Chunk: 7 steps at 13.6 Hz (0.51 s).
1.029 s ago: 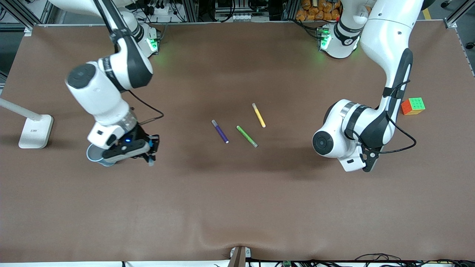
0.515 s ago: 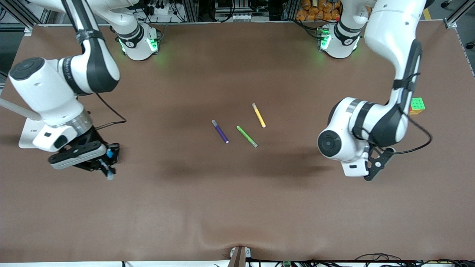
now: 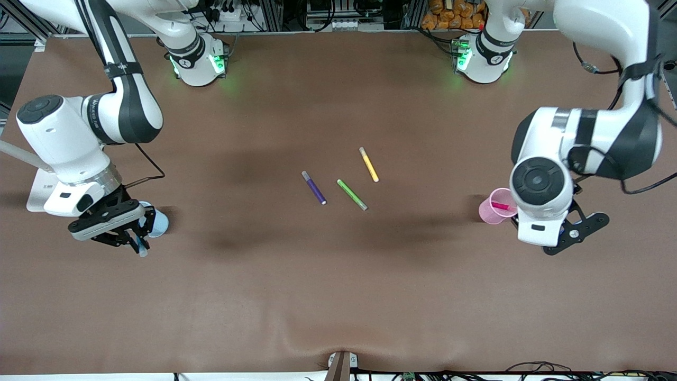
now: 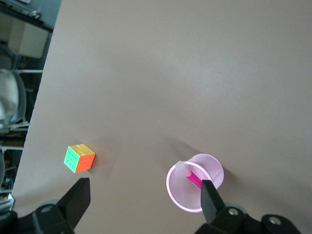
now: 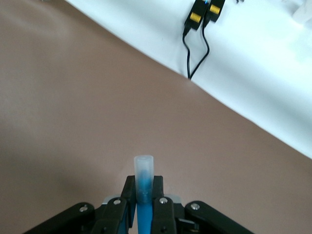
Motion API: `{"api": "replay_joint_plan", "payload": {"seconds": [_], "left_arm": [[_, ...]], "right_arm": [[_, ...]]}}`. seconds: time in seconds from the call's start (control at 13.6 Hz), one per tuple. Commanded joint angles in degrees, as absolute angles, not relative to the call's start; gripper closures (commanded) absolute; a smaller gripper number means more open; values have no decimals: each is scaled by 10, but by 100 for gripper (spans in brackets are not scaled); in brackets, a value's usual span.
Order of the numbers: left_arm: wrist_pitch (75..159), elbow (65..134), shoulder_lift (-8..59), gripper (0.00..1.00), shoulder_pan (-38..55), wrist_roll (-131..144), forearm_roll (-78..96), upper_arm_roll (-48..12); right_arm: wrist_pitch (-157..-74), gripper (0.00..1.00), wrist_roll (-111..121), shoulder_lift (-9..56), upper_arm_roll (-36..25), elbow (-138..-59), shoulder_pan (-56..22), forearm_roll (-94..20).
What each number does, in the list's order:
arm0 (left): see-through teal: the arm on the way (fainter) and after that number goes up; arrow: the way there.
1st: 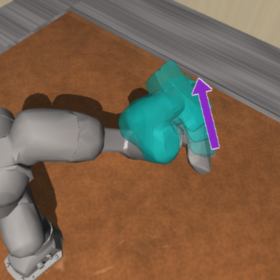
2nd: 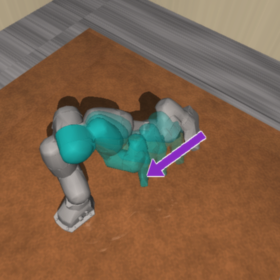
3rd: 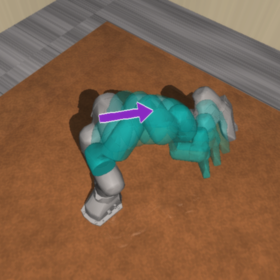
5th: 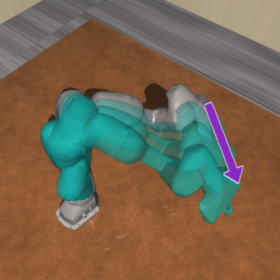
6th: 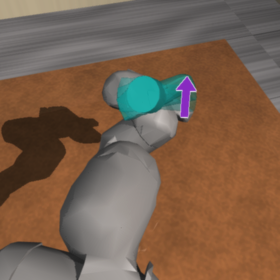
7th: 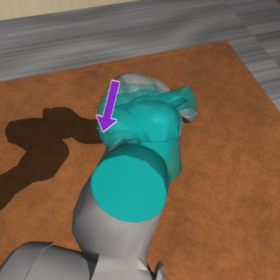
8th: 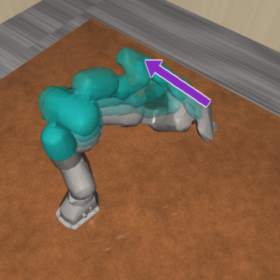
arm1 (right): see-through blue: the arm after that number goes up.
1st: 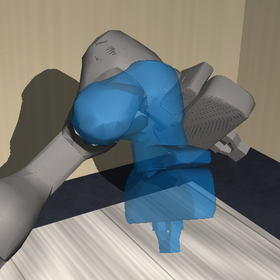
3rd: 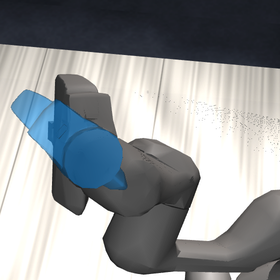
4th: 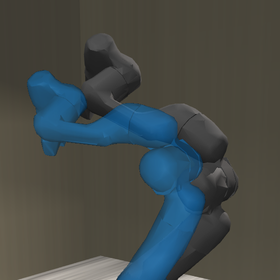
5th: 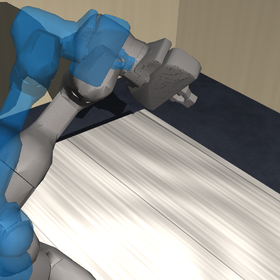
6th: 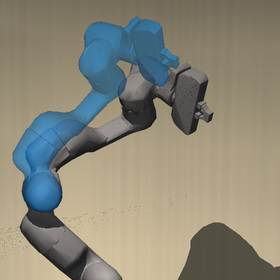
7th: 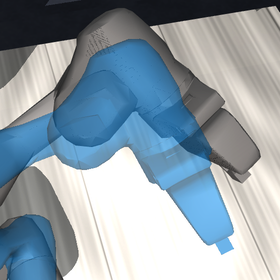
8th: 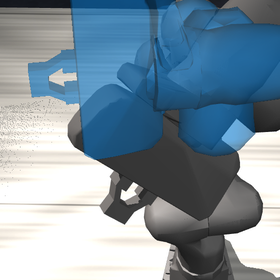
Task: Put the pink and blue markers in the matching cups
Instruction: 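Drop the pink marker into the pink cup while the right gripper carries the blue marker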
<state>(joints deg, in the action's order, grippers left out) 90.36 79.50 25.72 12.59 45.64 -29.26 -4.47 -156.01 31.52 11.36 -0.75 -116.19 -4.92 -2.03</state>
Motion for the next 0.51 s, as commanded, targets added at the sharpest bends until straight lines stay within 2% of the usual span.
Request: {"api": "replay_joint_plan", "payload": {"seconds": [0.0,0.44], "left_arm": [[912,782,219,0,78,341,-241,-45],[912,776,157,0,-3,171,-81,-43]], "right_arm": [[-1565,100,357,84,5,-1208,-24,-18],[-1550,100,439,51,7,-1244,-1,-46]]}}
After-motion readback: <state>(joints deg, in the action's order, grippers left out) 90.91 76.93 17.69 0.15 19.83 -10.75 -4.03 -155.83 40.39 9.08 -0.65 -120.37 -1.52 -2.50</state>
